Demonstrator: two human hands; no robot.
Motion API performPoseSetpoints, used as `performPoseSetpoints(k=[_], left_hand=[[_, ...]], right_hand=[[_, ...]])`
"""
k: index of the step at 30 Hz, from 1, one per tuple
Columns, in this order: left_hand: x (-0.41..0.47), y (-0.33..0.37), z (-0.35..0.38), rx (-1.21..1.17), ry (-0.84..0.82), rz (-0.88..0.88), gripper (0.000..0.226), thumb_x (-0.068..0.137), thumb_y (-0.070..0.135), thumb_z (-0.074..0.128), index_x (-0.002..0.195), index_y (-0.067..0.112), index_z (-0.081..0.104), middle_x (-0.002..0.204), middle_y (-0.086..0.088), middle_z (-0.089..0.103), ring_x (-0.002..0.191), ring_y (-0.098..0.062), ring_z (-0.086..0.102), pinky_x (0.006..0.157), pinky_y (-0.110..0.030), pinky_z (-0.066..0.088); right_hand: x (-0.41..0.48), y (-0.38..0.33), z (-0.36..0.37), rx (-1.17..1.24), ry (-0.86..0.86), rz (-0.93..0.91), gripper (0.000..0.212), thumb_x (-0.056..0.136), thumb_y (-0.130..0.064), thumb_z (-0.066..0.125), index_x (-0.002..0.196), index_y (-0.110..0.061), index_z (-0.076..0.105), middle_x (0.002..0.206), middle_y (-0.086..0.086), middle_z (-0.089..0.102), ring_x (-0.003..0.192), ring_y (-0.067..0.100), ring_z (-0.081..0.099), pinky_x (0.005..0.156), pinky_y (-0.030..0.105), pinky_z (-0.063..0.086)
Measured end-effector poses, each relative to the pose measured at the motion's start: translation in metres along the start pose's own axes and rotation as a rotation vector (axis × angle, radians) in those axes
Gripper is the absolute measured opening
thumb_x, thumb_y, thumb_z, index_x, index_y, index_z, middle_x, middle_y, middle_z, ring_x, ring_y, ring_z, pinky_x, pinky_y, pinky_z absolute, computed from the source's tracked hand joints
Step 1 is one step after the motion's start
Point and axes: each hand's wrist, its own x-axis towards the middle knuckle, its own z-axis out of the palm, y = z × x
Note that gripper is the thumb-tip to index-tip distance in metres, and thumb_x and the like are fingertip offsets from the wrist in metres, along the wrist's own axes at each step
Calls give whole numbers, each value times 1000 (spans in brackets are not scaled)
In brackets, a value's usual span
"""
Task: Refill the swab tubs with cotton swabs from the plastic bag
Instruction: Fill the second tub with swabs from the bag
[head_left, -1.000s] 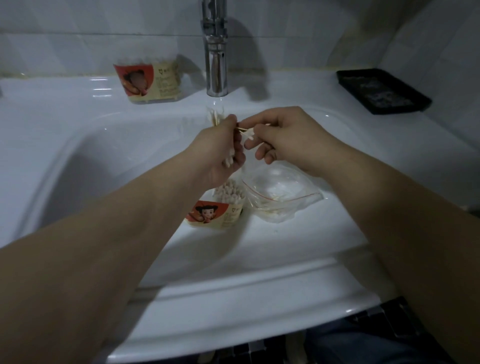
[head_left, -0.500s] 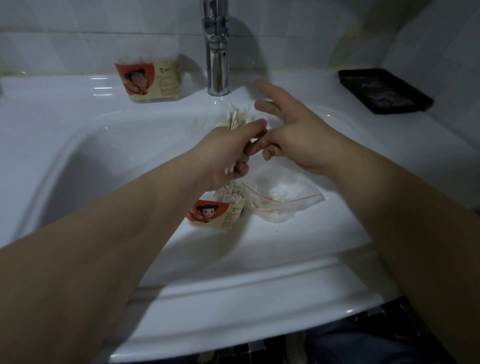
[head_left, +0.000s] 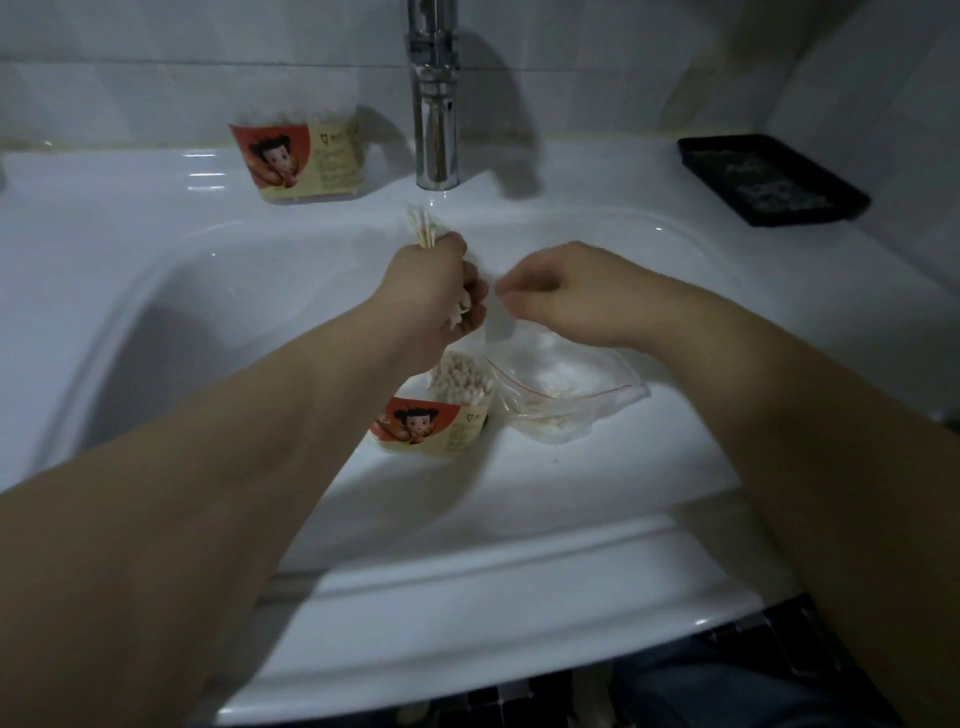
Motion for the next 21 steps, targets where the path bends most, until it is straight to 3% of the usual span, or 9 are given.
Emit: performPoseSetpoints(k=[3,5,9,13,16,18,21], left_hand=[[-2,0,1,15,-32,-19,17,105,21,50,90,14,55,61,2,50,55,-13,49,55,-26,46],[-2,-1,2,40,-42,-27,17,104,22,51,89,14,54,61,2,50,55,-13,49,56,-27,45],[0,-1,-1,66,-28,-31,19,104,24,52,87,14,54,61,3,49,54,-12,48,56,-26,45],[0,1,-3,74,-29,-31,16,104,23,52,90,14,55,64,2,49,53,-12,47,54,-25,44],[-1,1,-3,91,-34,-28,18,104,24,52,88,15,55,62,2,49,54,-13,47,56,-27,44],[-1,2,-3,98,-38,-26,17,104,24,52,90,15,56,62,3,49,55,-12,47,57,-28,44],[-1,2,-2,110,-44,-23,13,104,24,52,94,17,57,63,3,49,55,-12,47,57,-27,44]], right_hand=[[-2,-1,3,-94,-165,72,44,98,-45,56,64,-21,71,71,-9,66,73,14,61,73,30,46],[-2,1,6,-134,-230,111,48,98,-45,56,57,-19,62,57,-12,62,63,15,57,66,28,43],[-1,6,14,-307,-357,182,40,99,-48,53,73,-21,66,58,-12,66,68,11,56,62,29,38],[0,11,22,-477,-383,182,46,95,-60,56,69,-22,61,61,-5,71,74,17,65,69,32,47],[1,15,27,-605,-354,102,33,94,-39,65,71,-18,55,75,2,64,79,26,64,70,33,53],[2,17,31,-646,-336,48,6,93,-21,62,89,-16,64,96,5,68,94,29,65,81,35,56],[2,15,34,-570,-364,35,38,93,-10,56,128,-20,65,126,3,65,111,26,62,85,28,47]])
